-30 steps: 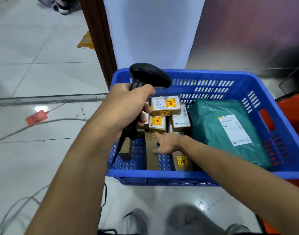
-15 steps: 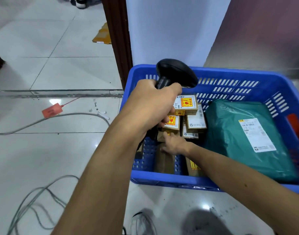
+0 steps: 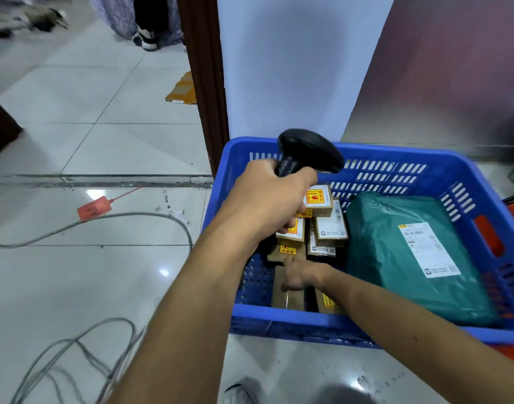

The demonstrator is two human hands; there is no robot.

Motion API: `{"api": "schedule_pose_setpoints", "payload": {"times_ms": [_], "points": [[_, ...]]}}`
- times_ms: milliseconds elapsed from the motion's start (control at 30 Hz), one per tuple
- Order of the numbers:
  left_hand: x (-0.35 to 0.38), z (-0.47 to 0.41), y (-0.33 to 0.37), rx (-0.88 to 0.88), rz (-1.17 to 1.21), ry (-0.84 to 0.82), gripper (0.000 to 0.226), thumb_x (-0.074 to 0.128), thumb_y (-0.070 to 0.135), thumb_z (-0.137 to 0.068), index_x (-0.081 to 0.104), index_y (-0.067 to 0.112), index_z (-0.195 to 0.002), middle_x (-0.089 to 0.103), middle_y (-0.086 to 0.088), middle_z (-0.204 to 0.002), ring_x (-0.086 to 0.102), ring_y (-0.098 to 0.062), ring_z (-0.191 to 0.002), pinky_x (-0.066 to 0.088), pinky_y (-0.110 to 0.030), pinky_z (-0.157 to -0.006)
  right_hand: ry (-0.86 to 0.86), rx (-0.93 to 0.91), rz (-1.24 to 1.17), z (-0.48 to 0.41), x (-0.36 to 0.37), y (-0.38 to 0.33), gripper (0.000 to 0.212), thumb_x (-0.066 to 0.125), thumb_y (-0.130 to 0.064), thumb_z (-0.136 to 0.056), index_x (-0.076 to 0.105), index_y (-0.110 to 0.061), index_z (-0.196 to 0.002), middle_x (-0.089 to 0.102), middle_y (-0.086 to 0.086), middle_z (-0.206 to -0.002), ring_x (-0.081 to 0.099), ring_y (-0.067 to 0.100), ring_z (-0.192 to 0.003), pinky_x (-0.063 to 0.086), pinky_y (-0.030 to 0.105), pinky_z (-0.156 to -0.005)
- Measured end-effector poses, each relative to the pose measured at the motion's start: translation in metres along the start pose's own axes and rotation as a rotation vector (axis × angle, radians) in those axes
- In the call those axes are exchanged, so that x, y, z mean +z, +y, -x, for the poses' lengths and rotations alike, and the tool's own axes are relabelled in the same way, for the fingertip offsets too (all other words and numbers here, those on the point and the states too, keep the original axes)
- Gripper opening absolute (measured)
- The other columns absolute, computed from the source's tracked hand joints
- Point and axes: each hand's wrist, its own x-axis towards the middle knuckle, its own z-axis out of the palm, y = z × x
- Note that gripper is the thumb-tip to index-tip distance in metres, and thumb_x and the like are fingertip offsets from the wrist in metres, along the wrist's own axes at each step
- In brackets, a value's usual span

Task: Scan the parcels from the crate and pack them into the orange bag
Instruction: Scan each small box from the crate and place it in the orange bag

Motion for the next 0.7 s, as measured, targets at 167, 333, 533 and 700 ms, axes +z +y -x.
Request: {"api": "schedule_pose_setpoints", "payload": {"times_ms": [167,333,533,700], "points": [[-0.007,-0.006,-0.009,-0.037,-0.029,-0.007,0.018,0.064,0.034,-0.095,0.066,0.017,-0.097,0.071,-0.001,-0.072,0.061,-0.012,-0.055,0.055,-0.029,-0.058,-0.031,0.034,-0.025,-0.021,0.005,0.011,0.084,0.063,-0.046,-0.096,0.023,-0.009,-0.16,0.025,0.011,-0.166,0.04,0.032,-0.144,0.041,0.043,-0.112],[-0.006,-0.016,-0.012,-0.052,-0.044,0.0,0.02,0.065,0.036,-0.095,0.067,0.017,-0.1,0.072,0.0,-0.072,0.062,-0.011,-0.055,0.056,-0.029,-0.059,-0.033,0.002,-0.066,-0.028,-0.004,0.02,0.073,0.064,-0.045,-0.096,0.038,-0.009,-0.154,0.042,0.014,-0.156,0.047,0.031,-0.137,0.043,0.04,-0.104],[0.002,-0.019,-0.009,-0.039,-0.072,0.011,0.02,0.064,0.035,-0.096,0.067,0.016,-0.101,0.072,-0.002,-0.074,0.063,-0.013,-0.057,0.059,-0.033,-0.064,-0.07,0.003,-0.056,-0.032,-0.003,0.025,0.065,0.066,-0.048,-0.092,0.051,-0.011,-0.144,0.039,0.014,-0.156,0.043,0.031,-0.137,0.041,0.041,-0.107],[0.007,-0.021,-0.008,-0.039,-0.091,0.011,0.019,0.065,0.035,-0.095,0.066,0.016,-0.1,0.071,-0.001,-0.071,0.061,-0.012,-0.056,0.056,-0.028,-0.058,-0.044,-0.01,-0.087,-0.024,-0.003,0.03,0.075,0.073,-0.047,-0.087,0.045,-0.01,-0.146,0.039,0.016,-0.153,0.045,0.032,-0.133,0.044,0.043,-0.106]]}}
